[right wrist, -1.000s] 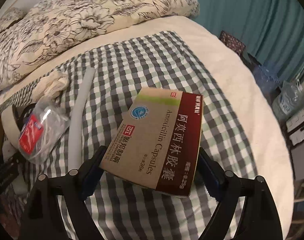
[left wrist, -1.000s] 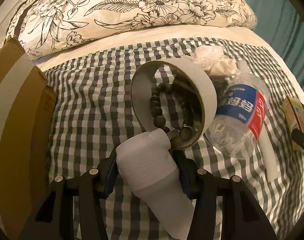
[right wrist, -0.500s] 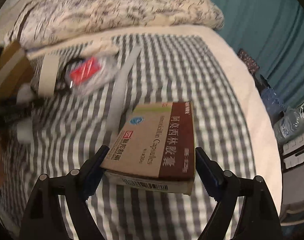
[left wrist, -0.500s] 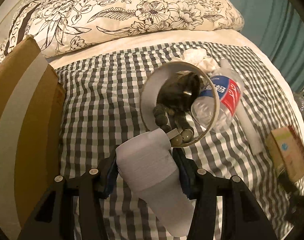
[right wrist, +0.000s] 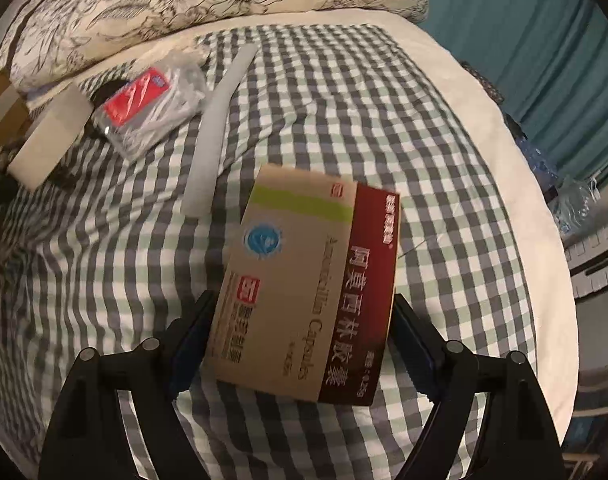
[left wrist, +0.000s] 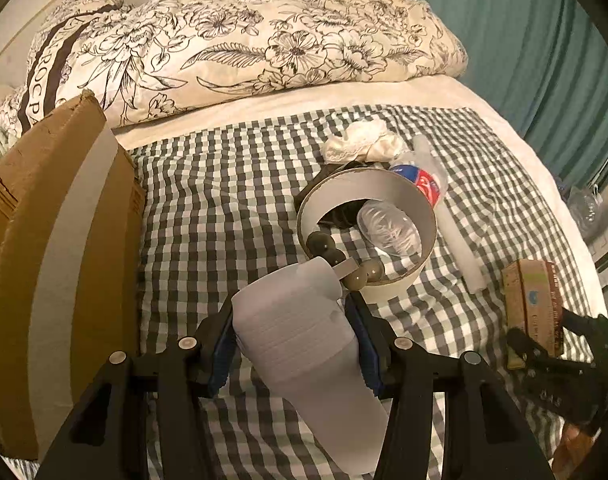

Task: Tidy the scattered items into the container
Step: 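Lift the white cylinder with the left tool while the right tool lifts the Amoxicillin box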

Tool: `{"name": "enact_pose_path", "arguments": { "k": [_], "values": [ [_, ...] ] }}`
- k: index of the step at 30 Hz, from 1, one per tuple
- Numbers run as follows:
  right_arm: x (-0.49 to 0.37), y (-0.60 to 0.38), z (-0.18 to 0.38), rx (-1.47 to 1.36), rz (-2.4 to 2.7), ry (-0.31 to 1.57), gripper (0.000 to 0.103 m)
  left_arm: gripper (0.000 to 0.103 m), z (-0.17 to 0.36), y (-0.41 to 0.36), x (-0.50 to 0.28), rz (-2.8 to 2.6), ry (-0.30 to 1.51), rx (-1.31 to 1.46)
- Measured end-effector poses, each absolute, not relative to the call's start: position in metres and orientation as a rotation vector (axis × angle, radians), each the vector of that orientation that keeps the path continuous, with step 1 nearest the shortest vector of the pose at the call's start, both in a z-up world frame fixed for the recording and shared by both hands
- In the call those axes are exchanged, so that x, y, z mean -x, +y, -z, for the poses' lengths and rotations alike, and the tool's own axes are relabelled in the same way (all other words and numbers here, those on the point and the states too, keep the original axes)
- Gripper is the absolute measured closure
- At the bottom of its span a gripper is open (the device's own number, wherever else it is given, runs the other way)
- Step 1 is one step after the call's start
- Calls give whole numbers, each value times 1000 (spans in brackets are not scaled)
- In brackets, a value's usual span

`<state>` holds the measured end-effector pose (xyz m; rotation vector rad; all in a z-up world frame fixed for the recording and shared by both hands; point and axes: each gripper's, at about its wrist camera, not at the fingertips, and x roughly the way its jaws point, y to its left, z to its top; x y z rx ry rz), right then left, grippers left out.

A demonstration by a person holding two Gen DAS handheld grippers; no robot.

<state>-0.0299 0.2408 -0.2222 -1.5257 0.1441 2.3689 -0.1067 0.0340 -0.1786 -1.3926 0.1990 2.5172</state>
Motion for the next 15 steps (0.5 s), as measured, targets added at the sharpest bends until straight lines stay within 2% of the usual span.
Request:
{"name": "enact_pose_path", "arguments": {
  "k": [3, 7, 8, 9, 15],
  "values": [
    [35, 244, 217, 1486, -2370, 171, 11, 50, 174, 34, 102, -2513, 197, 1375],
    [47, 248, 235, 1537, -2326, 225, 11, 50, 170, 34, 97, -2509, 199, 1362],
    [47, 249, 237, 1536, -2328, 242, 16, 50, 169, 34, 97, -2510, 198, 1359],
    [45, 249, 239, 1527, -2321, 245, 29, 50, 168, 32, 96, -2512, 197, 1353],
    [35, 248, 229, 1497, -2356, 275, 29, 50, 155, 26, 90, -2531, 184, 1299]
  ]
}}
